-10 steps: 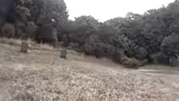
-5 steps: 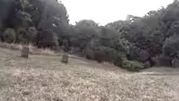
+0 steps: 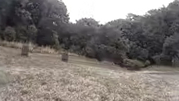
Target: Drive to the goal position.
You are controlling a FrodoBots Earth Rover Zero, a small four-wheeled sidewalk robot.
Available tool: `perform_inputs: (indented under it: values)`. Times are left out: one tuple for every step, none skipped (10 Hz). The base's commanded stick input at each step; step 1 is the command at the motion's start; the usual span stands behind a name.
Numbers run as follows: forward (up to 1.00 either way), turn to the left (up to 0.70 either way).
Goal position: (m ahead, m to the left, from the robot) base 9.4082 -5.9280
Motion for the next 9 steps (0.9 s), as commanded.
perform_inputs:
  values:
    - [0.0, 0.0]
    - [0.0, 0.0]
    - [0.0, 0.0]
    - [0.0, 0.0]
    - [0.0, 0.0]
    - [0.45, 0.0]
    - [0.45, 0.0]
    - [0.45, 0.0]
    - [0.45, 0.0]
